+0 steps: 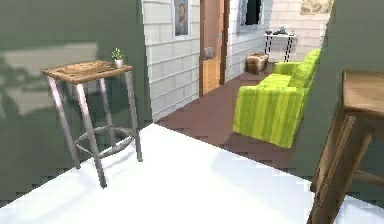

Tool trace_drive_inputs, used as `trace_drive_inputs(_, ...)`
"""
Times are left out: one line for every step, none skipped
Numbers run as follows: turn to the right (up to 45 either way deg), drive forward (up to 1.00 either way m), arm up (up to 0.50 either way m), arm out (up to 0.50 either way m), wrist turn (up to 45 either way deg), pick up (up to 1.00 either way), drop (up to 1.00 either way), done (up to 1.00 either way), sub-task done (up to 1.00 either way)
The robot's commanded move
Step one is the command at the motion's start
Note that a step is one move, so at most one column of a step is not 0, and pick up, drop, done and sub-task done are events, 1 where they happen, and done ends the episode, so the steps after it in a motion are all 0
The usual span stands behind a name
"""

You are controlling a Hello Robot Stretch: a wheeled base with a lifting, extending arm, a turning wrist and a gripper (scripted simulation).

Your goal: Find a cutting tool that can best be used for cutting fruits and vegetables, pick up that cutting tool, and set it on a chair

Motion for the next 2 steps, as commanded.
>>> trace_drive_inputs(0.0, 1.00, 0.00, 0.00, 0.0, 0.00, 0.00, 0.00, 0.00)
trace_drive_inputs(0.0, 1.00, 0.00, 0.00, 0.0, 0.00, 0.00, 0.00, 0.00)
